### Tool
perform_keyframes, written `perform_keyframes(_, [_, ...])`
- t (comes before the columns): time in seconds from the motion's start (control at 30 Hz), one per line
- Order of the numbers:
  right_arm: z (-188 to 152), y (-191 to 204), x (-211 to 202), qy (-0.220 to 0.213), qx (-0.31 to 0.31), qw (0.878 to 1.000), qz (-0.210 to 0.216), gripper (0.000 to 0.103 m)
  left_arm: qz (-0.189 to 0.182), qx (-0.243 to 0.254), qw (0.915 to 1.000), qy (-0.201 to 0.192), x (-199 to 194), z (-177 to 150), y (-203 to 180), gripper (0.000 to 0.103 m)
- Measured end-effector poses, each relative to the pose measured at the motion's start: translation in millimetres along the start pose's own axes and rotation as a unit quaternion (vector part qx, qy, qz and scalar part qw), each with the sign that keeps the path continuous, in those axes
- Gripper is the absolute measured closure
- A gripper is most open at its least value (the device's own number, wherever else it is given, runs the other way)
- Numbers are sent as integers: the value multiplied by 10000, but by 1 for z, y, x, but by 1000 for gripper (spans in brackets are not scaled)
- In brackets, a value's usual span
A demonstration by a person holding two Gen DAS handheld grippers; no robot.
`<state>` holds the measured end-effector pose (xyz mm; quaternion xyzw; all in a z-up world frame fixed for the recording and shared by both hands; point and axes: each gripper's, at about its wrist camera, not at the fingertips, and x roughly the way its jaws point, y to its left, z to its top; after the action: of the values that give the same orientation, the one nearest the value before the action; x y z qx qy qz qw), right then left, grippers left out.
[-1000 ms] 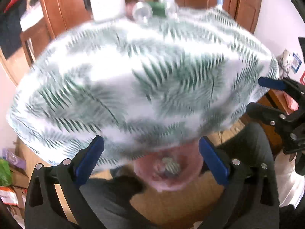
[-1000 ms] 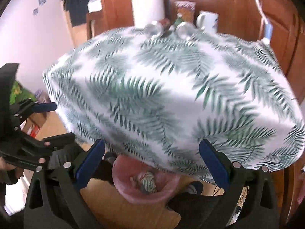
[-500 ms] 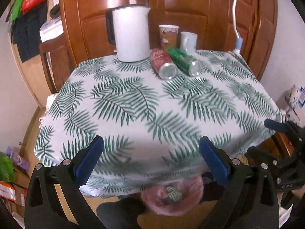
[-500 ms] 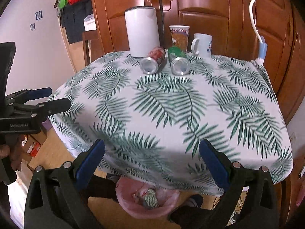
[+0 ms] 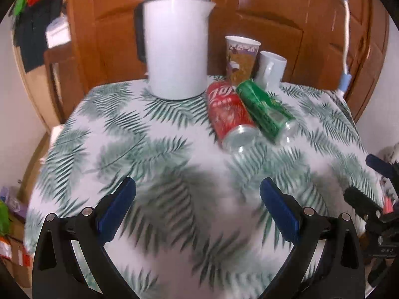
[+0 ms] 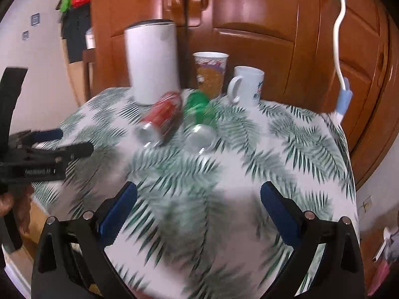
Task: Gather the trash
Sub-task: 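Raise both open grippers back over the table toward the cans, then grasp the red soda can with the left gripper while the right grasps the green can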
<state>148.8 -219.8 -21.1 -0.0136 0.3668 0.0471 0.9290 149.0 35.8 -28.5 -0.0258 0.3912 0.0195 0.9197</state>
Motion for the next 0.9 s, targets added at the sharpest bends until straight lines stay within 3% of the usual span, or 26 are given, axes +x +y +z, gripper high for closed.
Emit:
perform_keyframes(0.27, [51,-31,56,47,168,9998,-137,5,-201,-33,9996,220,73,50,-18,6])
perform_keyframes(0.37, [56,-34,65,35,153,9998,-139,5,-304,-40,9991,306,95,60,-24,6])
perform_keyframes(0.6, [56,-31,98,279,24,9995,-133,5,-116,114,9970,751,143,61,-19,9])
perform_keyframes(0.67, [57,-30,101,262,26,9996,-141,5,-36,189,9974,689,143,59,-16,9])
perform_keyframes(0.77, [62,-26,109,280,5,9995,-138,5,-401,-92,9984,377,126,62,-7,8])
perform_keyframes(0.9, [74,-20,120,319,-143,9989,-326,5,-235,78,9997,-64,105,75,-10,6])
